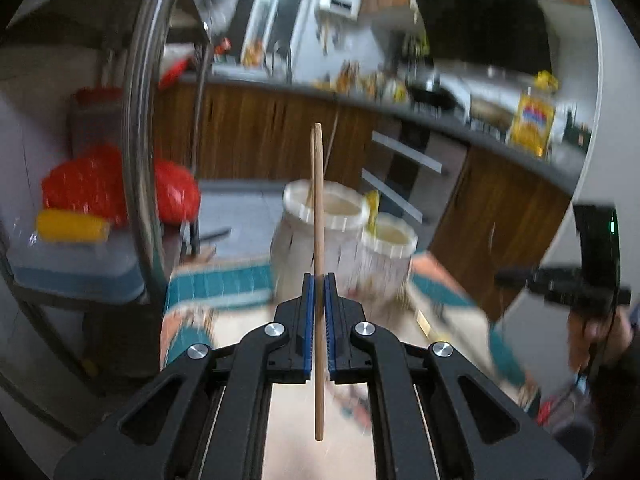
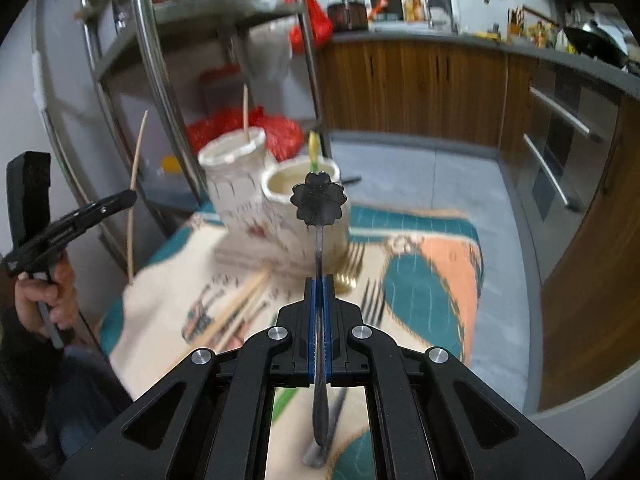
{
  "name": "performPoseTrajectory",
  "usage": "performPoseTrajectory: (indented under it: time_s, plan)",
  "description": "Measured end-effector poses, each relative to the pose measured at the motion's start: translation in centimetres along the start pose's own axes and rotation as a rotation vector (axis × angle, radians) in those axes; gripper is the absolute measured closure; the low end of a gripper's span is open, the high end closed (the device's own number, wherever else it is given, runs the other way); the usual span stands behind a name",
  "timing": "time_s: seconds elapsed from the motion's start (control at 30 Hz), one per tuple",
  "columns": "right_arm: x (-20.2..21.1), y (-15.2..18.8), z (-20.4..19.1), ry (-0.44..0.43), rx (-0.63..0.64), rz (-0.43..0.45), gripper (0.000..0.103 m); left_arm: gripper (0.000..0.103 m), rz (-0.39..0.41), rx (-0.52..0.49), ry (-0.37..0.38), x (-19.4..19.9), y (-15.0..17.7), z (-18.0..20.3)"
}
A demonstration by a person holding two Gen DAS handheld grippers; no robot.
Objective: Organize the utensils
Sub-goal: 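Lift the chopstick with the left tool while the right tool lifts the silver spoon toward the vase, then drop the chopstick into the large pot while the right tool drops the spoon into the small pot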
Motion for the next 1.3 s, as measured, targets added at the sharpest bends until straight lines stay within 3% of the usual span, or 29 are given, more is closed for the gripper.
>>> performPoseTrajectory:
  time_s: [0.27, 0.6, 0.83, 1.03, 1.3]
  plan:
    - [0.6, -3.4, -0.8, -0.07, -0.042, 0.213, 0.099, 0.098, 0.191, -0.034, -0.022, -1.4, -3.6, 1.9]
    - [-1.0, -8.0, -0.1, -0.156, -0.113, 0.424, 0.099, 0.098, 0.382, 0.048, -0.017, -2.3, -8.8, 1.4]
    - [-1.7, -10.3, -0.6, -0.175, -0.134, 0.517, 0.099, 0.098, 0.411, 0.072, -0.03, -3.8, -9.5, 1.4]
    - [-2.6, -10.8, -0.8, -0.089, -0.121, 0.573, 0.099, 0.098, 0.423, 0.05, -0.058, -5.5, -9.4, 1.9]
    - [-5.1, -9.9, -0.3, -0.036, -0.115, 0.544, 0.099, 0.098, 0.389, 0.017, -0.096, -7.8, -8.4, 2.8]
Point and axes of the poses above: each gripper's, at about its wrist camera, not at the fingertips, and x roughly against the way its jaws point, z to its right, y to its underside, the point moved 5 cm from there along -x, roughly the way its jaws point, and after that the axes turned 2 degrees about z, right-handed, at the moved point
